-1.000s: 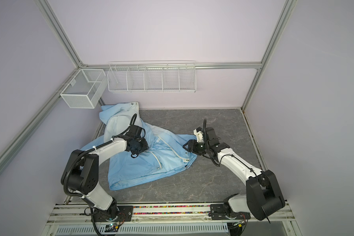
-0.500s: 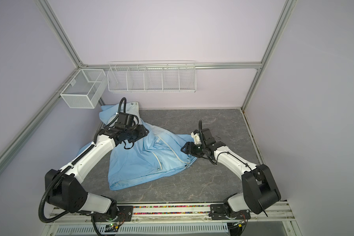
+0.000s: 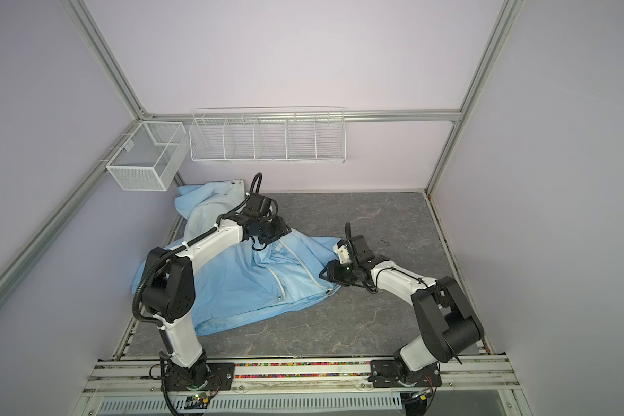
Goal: Zip up the jacket
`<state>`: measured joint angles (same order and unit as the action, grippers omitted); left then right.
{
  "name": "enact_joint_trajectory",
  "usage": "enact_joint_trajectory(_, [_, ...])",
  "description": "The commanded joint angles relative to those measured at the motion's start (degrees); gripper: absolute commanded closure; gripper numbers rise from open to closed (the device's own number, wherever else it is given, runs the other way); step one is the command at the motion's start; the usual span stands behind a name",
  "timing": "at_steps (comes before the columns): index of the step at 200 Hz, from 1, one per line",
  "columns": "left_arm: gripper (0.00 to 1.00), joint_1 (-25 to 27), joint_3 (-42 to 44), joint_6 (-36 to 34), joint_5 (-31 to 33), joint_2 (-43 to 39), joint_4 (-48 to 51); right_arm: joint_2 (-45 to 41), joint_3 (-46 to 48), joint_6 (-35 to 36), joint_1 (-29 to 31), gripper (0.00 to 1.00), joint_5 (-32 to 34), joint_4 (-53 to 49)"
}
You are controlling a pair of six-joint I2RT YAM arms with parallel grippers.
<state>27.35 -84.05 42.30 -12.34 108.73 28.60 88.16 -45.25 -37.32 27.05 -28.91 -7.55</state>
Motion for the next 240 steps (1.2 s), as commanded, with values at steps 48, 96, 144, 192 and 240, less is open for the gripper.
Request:
enact_joint_trajectory(48, [0.41, -6.1, 6.9, 5.6, -2.3, 2.5, -13.4, -3.1, -3.4, -3.9, -1.5, 0.93, -6.8, 4.3])
enact_joint_trajectory(96, [0.39, -7.5, 8.5, 7.3, -1.9, 4.8, -15.9, -5.3, -3.1, -6.0, -3.8, 0.93, -9.5, 5.0])
enact_joint_trajectory(144, [0.39, -8.7, 9.2, 7.1, -0.6, 6.2, -15.5, -7.7, -0.6, -10.5, -6.2, 0.93, -12.4, 10.1])
enact_joint_trajectory(192, [0.40, -15.5, 20.7, 8.2, 0.0, 1.0, -19.8, -8.9, 0.2, -12.6, -8.2, 0.93, -14.2, 12.3])
enact_joint_trajectory(240, [0.49, -20.1, 27.9, 9.7, -0.6, -0.9, -22.2, -8.9, 1.5, -13.8, -8.4, 0.93, -14.2, 15.6])
